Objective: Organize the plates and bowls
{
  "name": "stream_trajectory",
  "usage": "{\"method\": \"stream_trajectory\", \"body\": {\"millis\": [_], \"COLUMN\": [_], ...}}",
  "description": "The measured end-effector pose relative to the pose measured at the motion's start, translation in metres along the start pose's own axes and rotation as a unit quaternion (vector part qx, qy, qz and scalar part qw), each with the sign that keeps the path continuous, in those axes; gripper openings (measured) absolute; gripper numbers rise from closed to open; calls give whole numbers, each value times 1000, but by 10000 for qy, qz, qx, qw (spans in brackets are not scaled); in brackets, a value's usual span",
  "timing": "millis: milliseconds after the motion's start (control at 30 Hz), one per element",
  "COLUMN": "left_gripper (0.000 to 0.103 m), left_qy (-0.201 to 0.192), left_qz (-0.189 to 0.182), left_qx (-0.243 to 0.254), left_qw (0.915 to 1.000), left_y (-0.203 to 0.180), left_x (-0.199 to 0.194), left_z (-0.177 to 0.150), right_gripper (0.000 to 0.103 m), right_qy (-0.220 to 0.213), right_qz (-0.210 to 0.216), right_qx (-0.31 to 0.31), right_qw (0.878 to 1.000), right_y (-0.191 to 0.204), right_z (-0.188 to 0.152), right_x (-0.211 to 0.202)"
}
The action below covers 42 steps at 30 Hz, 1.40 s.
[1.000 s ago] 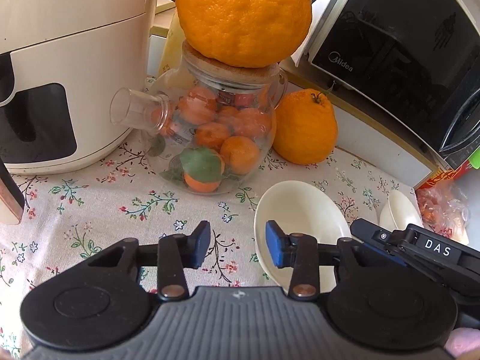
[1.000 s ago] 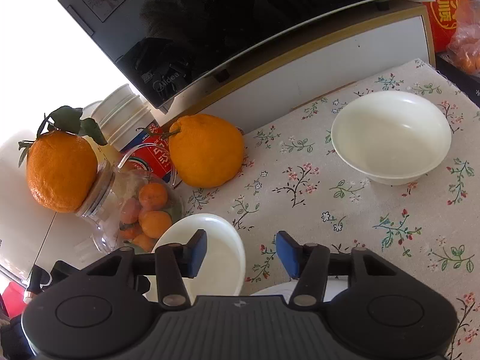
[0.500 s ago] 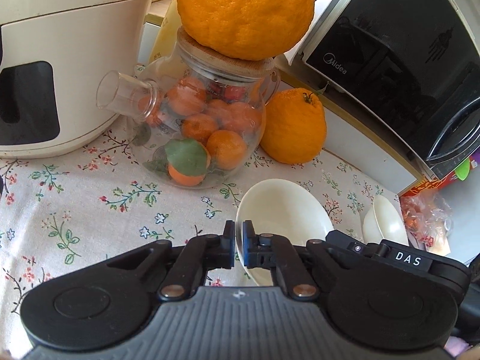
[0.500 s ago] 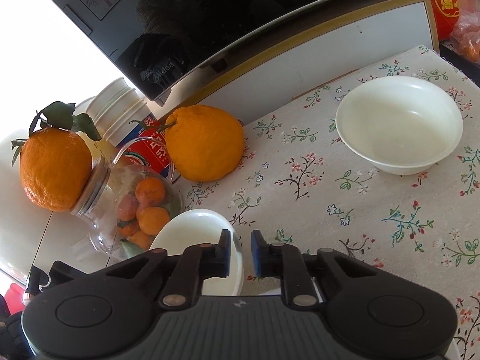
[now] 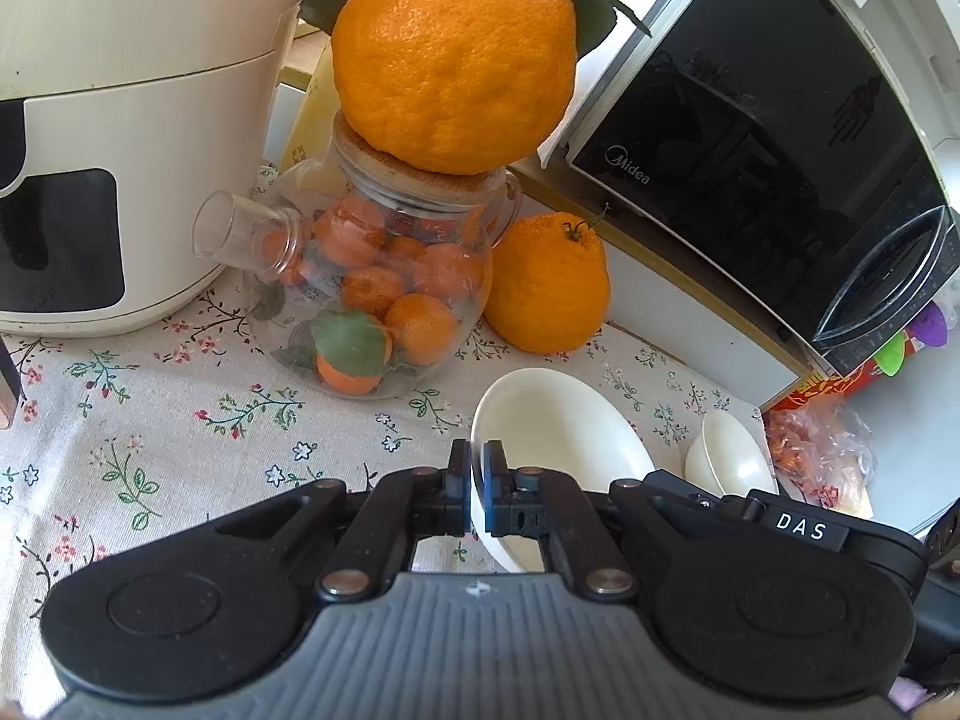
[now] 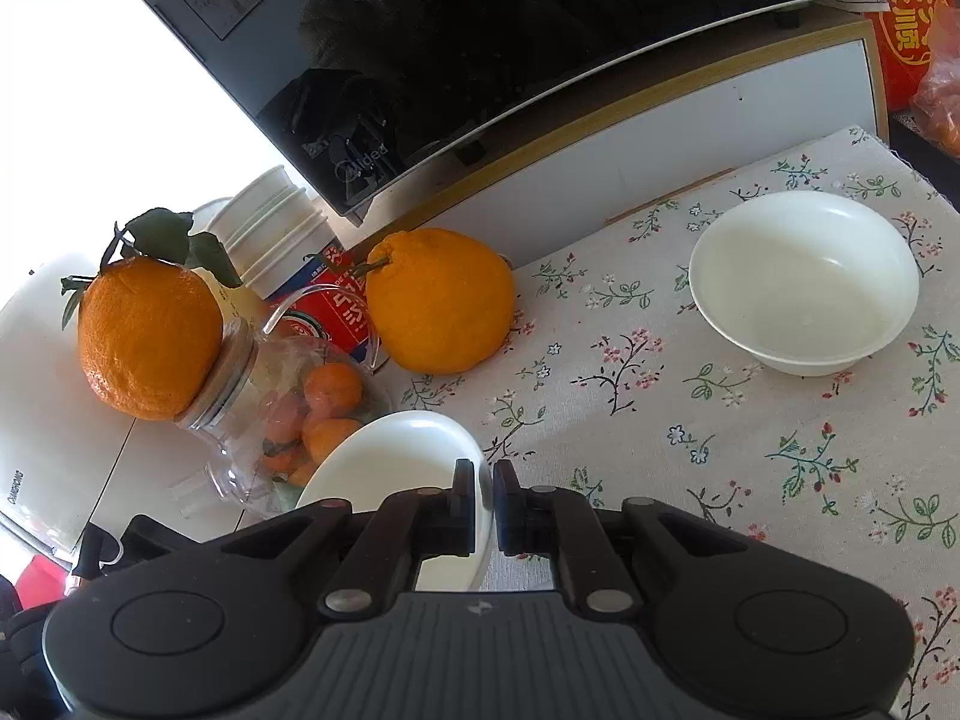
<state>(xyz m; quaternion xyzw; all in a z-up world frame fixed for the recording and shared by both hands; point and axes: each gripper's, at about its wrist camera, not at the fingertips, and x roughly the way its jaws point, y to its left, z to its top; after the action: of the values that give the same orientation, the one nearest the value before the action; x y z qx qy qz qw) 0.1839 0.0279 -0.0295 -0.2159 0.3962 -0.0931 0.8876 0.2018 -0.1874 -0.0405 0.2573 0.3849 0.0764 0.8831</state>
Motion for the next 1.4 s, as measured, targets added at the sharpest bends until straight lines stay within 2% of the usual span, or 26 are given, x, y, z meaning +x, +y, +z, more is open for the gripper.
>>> {"method": "stream_trajectory", "body": {"millis": [233,533,967,1100,1400], "left_gripper": [3,3,3,3,4], "left_qy": [-98,-43,114,165,410], "left_qz": [-87,-204,-504,-406,73], "left_qx": [186,515,893,1038,1293], "left_qw": [9997,9985,9947,9936,9907], "left_y": [-11,-16,-4,4,25], "left_x": [-20,-39,-78,-86,-97], "left_z": [-3,-10,-17,-19,-24], "right_gripper": [5,5,5,5,6], "right_qy": [-45,-6,175,291,670], "right_qz": [-40,39,350,461,460], "right_qx": [-155,-228,-419,-420,-643], "right_qw": [9999,9997,9984,9976,9946], "right_y": [7,9,24,31,60], "right_z": [-1,-5,-24,-33,-58], "right_x": [-18,-44,-87,-91,-82]}}
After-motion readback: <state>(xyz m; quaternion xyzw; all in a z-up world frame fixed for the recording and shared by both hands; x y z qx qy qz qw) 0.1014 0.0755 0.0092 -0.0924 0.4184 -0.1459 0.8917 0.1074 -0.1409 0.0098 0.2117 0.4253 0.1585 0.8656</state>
